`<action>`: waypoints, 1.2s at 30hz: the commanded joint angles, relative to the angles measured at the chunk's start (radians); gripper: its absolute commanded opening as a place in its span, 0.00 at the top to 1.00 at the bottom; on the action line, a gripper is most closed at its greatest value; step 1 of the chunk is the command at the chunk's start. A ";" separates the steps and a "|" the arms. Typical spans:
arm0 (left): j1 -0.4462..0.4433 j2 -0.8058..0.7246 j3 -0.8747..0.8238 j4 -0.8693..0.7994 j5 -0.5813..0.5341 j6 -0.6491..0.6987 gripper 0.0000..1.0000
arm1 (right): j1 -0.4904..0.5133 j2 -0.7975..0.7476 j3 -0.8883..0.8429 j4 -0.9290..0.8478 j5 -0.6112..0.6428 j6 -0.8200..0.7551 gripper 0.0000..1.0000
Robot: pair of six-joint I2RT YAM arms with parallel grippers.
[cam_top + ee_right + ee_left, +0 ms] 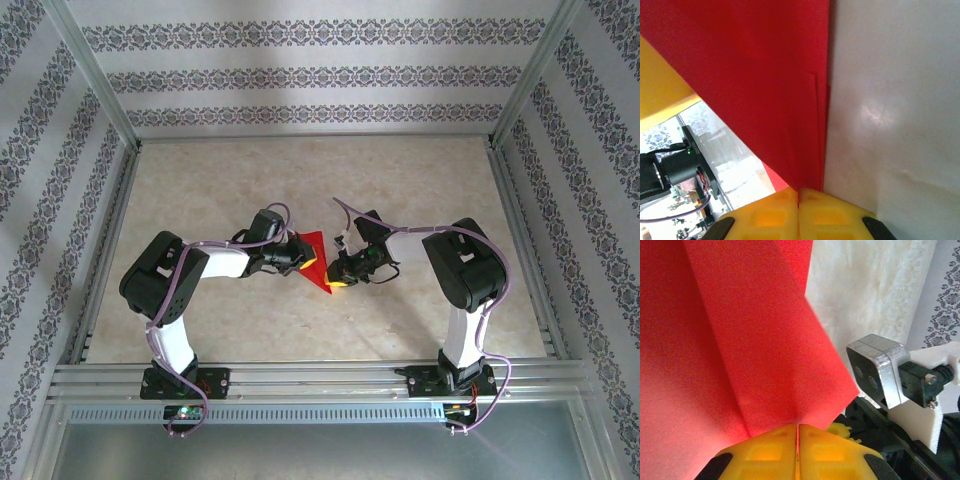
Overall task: Fold a paper plane with a square sheet of paper (pick it up from the middle)
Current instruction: Fourth fold the wing at the center of the table.
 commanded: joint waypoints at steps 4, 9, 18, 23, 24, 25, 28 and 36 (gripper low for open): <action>-0.021 0.042 0.008 0.060 0.024 -0.004 0.91 | 0.005 0.068 -0.027 -0.079 0.154 -0.002 0.91; -0.022 0.062 0.034 0.047 0.027 0.007 0.91 | 0.005 0.069 -0.027 -0.079 0.152 -0.003 0.91; -0.021 0.080 0.043 0.024 0.016 0.008 0.91 | 0.005 0.071 -0.027 -0.079 0.151 -0.005 0.91; -0.020 0.092 0.052 0.014 0.017 0.013 0.91 | 0.005 0.071 -0.026 -0.078 0.149 -0.003 0.90; -0.021 0.093 0.054 0.013 0.018 0.014 0.91 | 0.005 0.069 -0.027 -0.079 0.149 -0.002 0.90; -0.020 0.093 0.056 0.010 0.018 0.016 0.91 | 0.005 0.069 -0.027 -0.079 0.149 -0.002 0.90; -0.020 0.095 0.059 0.000 0.015 0.022 0.91 | 0.005 0.066 -0.027 -0.078 0.148 -0.002 0.90; -0.018 0.093 0.043 -0.016 -0.009 0.020 0.91 | 0.004 0.054 -0.026 -0.079 0.141 0.003 0.88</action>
